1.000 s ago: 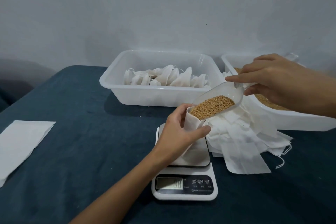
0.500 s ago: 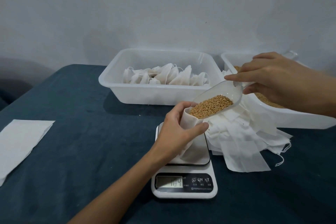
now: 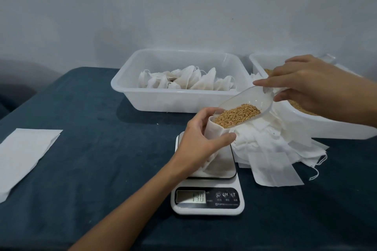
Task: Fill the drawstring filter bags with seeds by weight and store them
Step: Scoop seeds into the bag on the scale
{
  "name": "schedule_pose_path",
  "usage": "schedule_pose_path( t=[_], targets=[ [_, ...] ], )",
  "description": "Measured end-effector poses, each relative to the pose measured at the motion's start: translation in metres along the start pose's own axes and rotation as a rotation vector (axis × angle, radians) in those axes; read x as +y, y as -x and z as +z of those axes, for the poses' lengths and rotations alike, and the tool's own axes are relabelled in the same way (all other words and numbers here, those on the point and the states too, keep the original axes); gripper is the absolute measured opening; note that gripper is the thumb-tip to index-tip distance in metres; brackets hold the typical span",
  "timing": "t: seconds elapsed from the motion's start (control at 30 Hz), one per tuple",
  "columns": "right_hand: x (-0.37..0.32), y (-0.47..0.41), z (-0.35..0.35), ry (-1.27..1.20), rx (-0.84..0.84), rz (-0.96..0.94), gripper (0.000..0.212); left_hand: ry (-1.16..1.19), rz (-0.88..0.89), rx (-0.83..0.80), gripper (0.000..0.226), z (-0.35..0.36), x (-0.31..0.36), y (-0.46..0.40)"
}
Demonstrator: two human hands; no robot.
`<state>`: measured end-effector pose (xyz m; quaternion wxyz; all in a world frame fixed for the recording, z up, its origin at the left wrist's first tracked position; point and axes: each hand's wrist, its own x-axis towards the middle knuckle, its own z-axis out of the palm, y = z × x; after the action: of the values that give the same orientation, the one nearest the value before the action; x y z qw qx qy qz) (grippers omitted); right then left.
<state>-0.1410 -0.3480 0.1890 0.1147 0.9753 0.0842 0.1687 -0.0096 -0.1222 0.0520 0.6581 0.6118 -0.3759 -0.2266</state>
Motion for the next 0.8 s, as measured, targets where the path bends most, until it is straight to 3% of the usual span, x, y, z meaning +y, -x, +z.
schedule_pose_path(
  t=[0.8],
  targets=[
    [-0.0012, 0.0043, 0.0030, 0.042, 0.041, -0.016, 0.048, 0.052, 0.005, -0.016, 0.054, 0.0001, 0.0032, 0.0006]
  ],
)
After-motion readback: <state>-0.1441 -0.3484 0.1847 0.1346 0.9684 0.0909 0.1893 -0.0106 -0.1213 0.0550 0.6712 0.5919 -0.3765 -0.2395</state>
